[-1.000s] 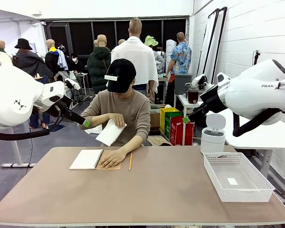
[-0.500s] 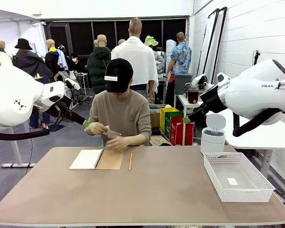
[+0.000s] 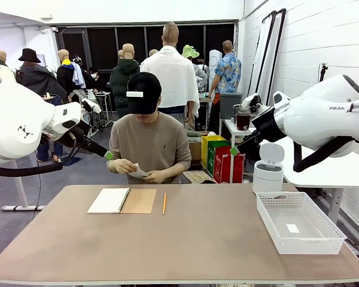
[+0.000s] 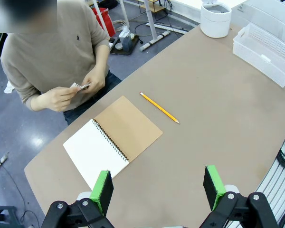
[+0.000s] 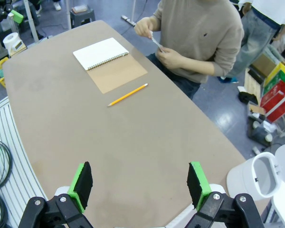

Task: Sort the paper based on its condition.
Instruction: If a person hands you a paper, place it in the Organizing basket , and if it's crumpled, put it in the Trash can.

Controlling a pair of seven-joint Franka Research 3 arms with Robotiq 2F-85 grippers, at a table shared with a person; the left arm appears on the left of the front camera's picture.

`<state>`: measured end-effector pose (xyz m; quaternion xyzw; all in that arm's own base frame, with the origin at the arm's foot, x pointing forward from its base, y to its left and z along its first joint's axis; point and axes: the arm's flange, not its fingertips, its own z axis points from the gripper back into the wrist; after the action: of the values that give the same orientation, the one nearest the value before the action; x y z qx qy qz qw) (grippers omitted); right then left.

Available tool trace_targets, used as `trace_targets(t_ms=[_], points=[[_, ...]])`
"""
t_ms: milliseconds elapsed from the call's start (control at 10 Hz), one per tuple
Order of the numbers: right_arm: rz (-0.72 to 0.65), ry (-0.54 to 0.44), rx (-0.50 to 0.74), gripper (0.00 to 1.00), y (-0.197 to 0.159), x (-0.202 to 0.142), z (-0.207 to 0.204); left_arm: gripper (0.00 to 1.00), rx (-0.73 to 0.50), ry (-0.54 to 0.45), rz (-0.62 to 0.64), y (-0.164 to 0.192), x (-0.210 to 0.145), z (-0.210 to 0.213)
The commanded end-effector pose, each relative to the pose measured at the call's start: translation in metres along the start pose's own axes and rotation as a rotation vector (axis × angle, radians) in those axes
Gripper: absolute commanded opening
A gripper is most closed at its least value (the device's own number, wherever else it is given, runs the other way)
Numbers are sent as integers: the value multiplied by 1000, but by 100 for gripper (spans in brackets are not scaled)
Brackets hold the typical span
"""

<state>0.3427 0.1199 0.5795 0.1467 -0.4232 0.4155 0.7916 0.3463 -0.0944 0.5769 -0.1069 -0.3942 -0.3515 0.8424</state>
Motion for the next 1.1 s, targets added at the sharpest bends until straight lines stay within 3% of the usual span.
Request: trace_targets(t_ms=[0,1000], points=[[1,-1,3,100,0,0,0,100,-13,-1,-7,-1,-1,1],[1,-1,3,100,0,0,0,100,-13,-1,-7,-1,-1,1]])
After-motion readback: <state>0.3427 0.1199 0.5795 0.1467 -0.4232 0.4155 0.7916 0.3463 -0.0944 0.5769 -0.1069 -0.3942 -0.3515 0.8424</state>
